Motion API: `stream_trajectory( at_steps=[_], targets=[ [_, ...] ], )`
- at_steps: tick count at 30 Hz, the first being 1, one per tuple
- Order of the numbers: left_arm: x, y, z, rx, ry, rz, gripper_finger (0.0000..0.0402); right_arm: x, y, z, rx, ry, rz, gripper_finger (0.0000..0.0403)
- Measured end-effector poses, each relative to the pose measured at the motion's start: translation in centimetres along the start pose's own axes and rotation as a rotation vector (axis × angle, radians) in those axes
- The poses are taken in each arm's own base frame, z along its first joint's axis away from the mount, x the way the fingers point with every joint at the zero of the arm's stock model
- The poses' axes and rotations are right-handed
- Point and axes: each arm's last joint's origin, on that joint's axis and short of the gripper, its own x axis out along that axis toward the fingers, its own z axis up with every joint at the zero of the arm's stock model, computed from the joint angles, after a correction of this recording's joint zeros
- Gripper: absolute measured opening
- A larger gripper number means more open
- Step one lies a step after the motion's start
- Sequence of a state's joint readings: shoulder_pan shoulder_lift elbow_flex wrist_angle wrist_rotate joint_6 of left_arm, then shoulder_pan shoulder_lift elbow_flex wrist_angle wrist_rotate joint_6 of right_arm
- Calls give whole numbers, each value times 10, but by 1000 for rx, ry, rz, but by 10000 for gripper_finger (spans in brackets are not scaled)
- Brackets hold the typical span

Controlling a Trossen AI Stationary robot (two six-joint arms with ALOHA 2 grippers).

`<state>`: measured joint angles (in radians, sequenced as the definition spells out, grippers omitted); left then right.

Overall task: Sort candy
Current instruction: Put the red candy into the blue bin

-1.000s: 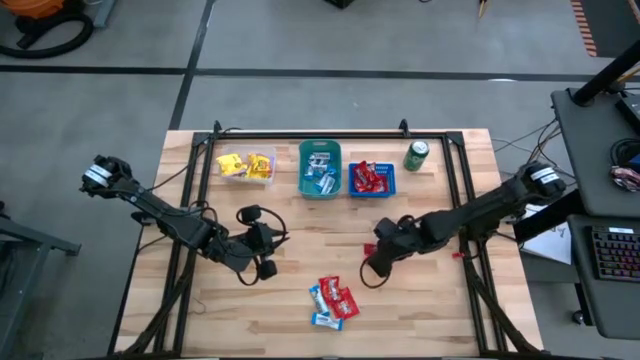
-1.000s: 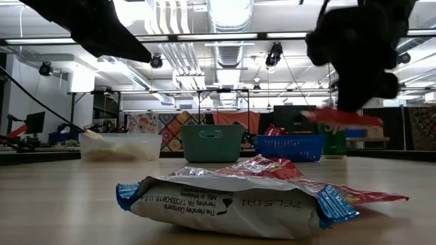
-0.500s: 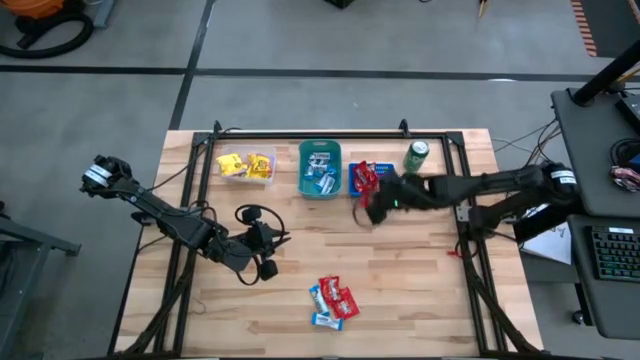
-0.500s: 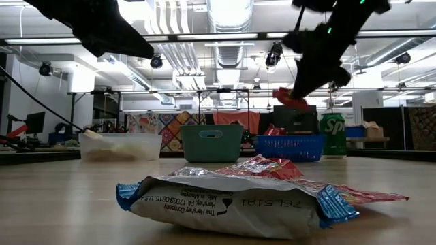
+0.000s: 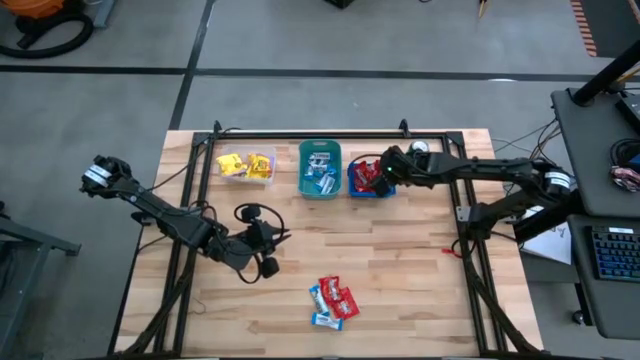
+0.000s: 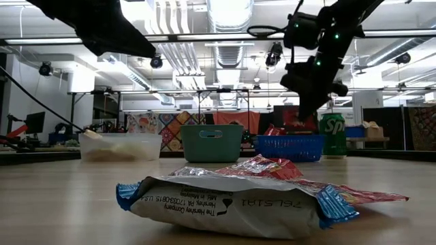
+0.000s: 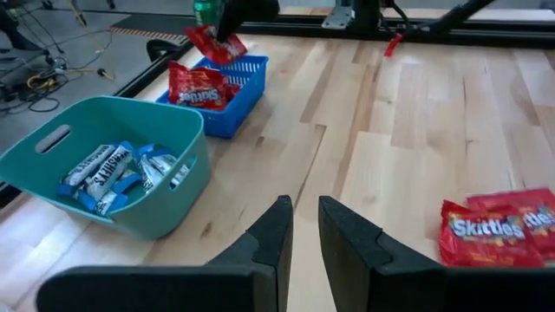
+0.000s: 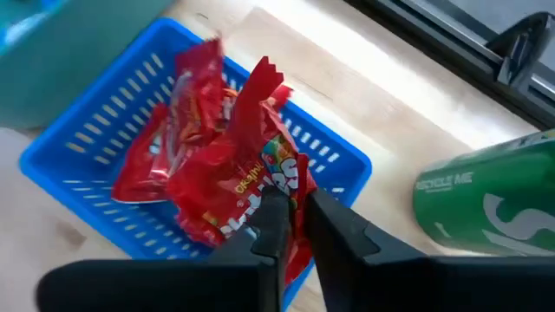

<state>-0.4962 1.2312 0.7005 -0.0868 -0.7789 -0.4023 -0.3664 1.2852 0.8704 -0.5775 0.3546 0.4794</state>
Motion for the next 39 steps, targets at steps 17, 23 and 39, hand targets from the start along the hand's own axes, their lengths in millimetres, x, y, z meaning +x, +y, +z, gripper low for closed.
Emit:
stream_trajectory(
  at_steps=[17,23,39],
  targets=[
    [1,-1,12,-123,-93,21,43,-12,9,13,-79,-91,91,123],
    [4,-5,13,-136,-117,10,57,-52,26,0,-150,-138,260,114],
    [35,-54,-25,-94,-49,-197,194,-124,106,-132,-393,-66,683,111]
  ],
)
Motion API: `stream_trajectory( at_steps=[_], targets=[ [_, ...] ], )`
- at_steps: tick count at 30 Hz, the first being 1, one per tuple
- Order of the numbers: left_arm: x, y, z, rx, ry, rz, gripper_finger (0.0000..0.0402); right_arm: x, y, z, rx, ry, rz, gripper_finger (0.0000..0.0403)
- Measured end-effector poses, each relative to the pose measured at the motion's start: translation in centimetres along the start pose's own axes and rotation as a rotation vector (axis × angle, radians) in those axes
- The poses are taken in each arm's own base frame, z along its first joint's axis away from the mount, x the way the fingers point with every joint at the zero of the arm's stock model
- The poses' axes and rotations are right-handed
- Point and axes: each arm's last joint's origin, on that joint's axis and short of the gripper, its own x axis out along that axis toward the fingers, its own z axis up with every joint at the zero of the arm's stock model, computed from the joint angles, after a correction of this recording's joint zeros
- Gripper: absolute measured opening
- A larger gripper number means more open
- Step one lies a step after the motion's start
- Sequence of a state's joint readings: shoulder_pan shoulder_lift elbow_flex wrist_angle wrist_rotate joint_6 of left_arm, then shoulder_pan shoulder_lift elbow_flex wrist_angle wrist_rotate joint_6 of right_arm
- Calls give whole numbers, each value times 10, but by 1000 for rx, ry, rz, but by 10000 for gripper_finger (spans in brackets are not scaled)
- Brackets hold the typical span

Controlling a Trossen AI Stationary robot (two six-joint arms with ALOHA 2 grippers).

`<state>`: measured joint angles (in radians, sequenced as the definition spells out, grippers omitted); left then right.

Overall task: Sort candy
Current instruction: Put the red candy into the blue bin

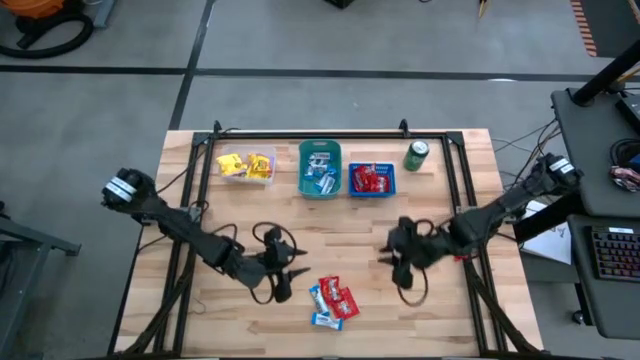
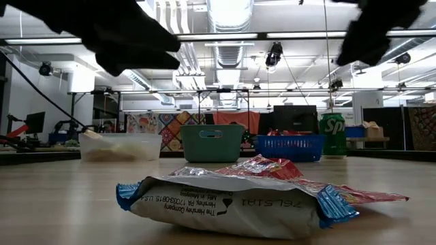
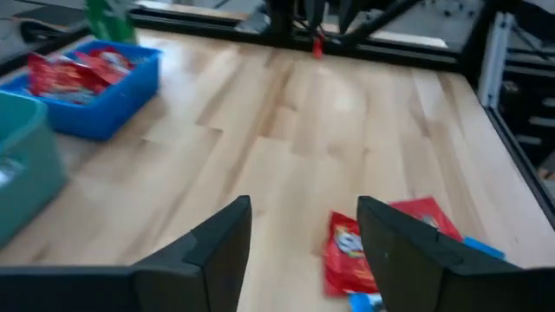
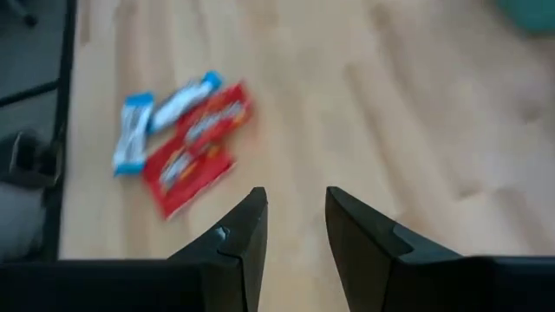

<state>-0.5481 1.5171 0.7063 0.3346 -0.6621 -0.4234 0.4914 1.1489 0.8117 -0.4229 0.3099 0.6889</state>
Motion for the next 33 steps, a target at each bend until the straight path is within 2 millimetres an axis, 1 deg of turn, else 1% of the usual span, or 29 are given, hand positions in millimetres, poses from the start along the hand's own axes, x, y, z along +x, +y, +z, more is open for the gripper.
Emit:
stream_trajectory(
  at_steps=[3,6,11,16,19,22,25,29,33],
  targets=[
    [5,-12,-12,24,-1,-29,198,3,15,-15,1,49,23,111],
    [14,-23,-20,27,-10,-50,198,6,25,-27,4,80,31,109],
    [41,-41,-32,2,-36,-58,198,16,32,-39,18,122,14,111],
    [68,-56,-47,64,-5,-38,198,31,36,-46,0,145,-12,107],
    [82,-56,-56,76,20,-13,198,38,37,-49,-6,156,-22,105],
    [89,-51,-62,55,38,11,195,43,37,-53,-14,171,-38,107],
    [91,-43,-69,21,67,25,189,47,37,-55,-20,180,-48,107],
    [91,-35,-78,-17,131,-27,179,50,37,-56,-22,180,-51,103],
    [91,-31,-83,-31,168,-34,168,50,38,-53,-8,127,-66,102]
  ],
)
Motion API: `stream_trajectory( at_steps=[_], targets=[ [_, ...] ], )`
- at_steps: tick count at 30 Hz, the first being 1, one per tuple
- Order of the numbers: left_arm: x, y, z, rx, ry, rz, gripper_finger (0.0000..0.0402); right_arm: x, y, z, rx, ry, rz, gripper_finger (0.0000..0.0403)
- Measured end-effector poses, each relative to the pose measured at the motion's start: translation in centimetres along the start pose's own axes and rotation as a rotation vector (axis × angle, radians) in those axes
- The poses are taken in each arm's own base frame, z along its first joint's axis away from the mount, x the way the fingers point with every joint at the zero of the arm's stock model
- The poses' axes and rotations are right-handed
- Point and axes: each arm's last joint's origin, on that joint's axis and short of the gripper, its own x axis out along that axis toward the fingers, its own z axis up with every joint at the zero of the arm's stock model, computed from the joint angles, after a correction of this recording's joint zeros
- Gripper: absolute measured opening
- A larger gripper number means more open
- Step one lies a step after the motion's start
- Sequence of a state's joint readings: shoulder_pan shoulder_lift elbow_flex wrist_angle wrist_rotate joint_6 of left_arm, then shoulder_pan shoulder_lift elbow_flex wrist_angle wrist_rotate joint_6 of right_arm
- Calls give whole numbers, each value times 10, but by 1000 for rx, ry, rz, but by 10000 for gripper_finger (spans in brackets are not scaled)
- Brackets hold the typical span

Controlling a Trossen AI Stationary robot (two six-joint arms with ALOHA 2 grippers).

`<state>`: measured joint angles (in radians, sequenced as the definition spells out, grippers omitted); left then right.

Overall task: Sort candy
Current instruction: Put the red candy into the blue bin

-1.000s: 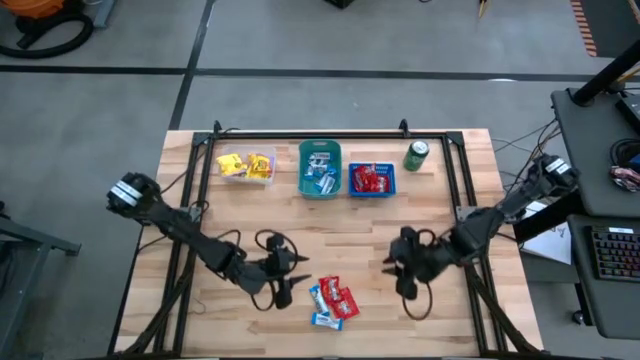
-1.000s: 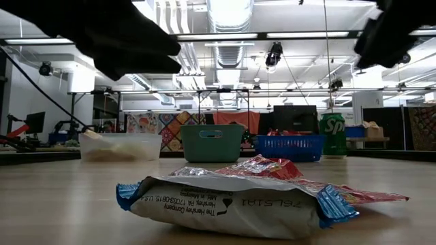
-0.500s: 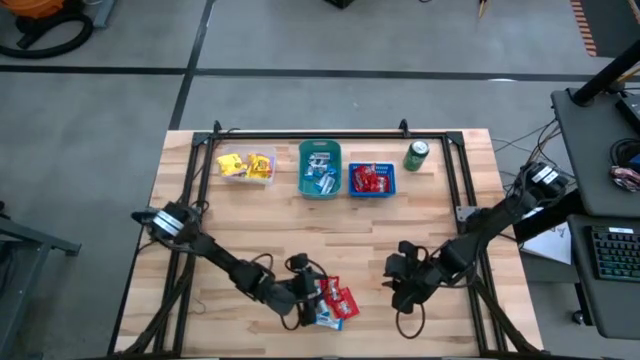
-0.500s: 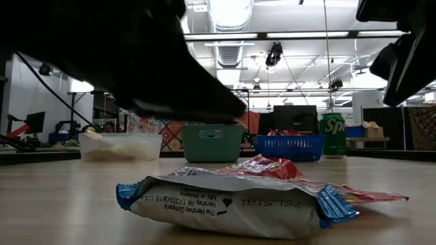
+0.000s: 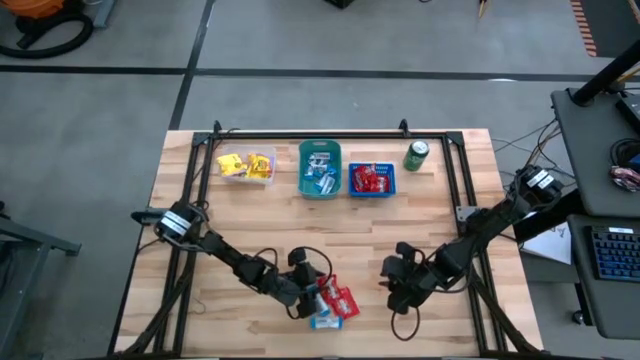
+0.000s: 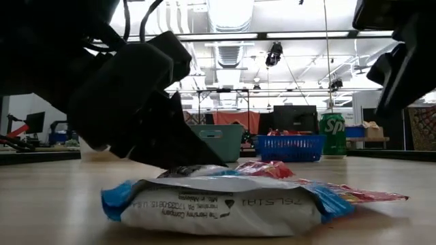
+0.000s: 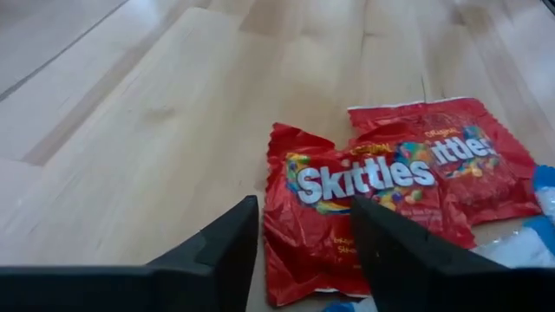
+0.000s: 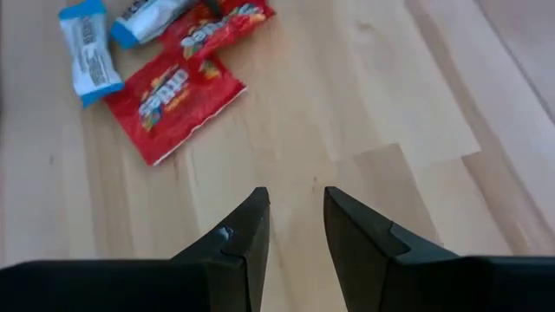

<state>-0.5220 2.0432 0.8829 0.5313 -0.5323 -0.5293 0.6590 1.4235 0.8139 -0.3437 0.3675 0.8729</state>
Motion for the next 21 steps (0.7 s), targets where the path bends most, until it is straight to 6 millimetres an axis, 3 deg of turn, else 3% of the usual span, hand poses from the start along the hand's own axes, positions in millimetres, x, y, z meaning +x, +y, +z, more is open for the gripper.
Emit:
stream_trajectory(
  at_steps=[6,14,21],
  targets=[
    [0,1,-1,30,3,3,136,0,1,3,13,-58,-19,102],
    [-1,2,1,100,-14,35,16,0,0,6,10,-150,-75,102],
    [-13,1,18,112,-64,58,2,-1,0,10,23,-232,-120,102]
  ],
)
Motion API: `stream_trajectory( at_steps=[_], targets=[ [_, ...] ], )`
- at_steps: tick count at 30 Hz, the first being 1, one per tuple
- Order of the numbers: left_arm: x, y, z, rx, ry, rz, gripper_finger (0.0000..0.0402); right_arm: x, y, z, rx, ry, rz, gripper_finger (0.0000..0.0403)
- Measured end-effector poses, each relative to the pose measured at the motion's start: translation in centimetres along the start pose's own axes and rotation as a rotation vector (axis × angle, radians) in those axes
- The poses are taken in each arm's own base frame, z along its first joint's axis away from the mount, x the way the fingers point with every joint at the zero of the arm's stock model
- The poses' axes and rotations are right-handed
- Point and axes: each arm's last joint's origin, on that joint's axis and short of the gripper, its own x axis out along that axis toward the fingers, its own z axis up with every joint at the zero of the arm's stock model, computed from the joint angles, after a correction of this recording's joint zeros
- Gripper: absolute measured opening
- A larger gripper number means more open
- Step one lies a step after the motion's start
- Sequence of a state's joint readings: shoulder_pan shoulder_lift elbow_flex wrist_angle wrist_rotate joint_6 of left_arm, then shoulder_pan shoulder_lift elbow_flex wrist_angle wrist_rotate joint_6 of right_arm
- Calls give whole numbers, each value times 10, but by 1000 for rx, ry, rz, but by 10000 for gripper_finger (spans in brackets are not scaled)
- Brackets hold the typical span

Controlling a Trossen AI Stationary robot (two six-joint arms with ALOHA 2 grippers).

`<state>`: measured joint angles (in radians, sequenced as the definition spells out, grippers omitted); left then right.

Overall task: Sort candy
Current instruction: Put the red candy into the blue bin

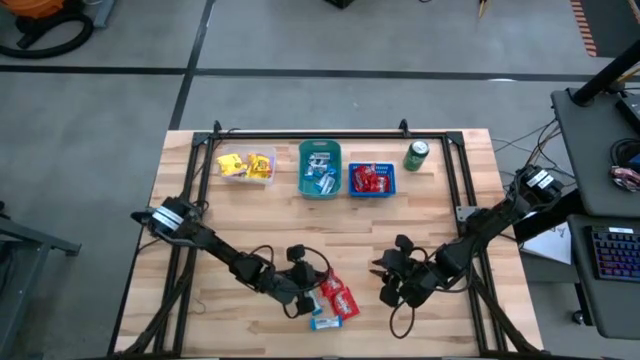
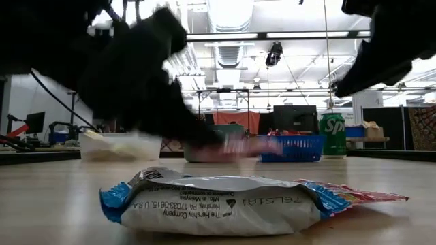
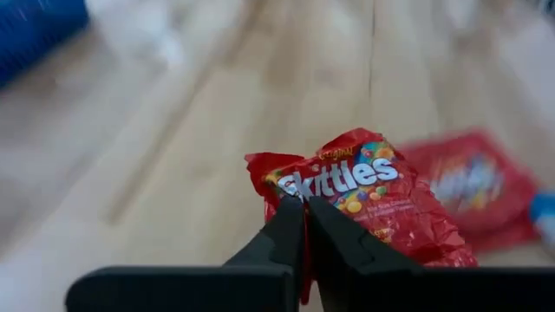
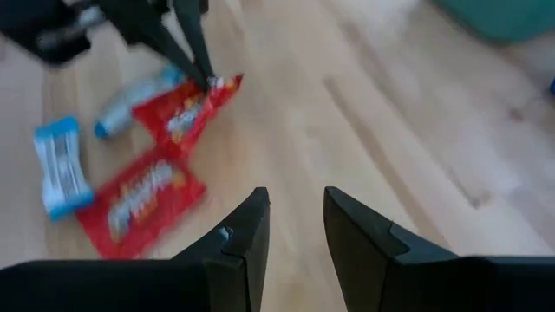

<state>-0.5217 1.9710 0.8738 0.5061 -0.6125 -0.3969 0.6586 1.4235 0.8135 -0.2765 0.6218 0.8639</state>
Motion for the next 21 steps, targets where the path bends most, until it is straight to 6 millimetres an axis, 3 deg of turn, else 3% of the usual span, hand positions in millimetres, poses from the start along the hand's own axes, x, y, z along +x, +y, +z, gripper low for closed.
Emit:
stream_trajectory(
  at_steps=[10,15,21],
  targets=[
    [-15,-3,45,52,-185,138,1,3,14,18,149,-272,49,120],
    [-13,-17,71,151,-234,133,1,10,16,26,162,-274,83,168],
    [-12,-26,89,220,-259,138,1,14,17,26,122,-231,128,209]
  ],
)
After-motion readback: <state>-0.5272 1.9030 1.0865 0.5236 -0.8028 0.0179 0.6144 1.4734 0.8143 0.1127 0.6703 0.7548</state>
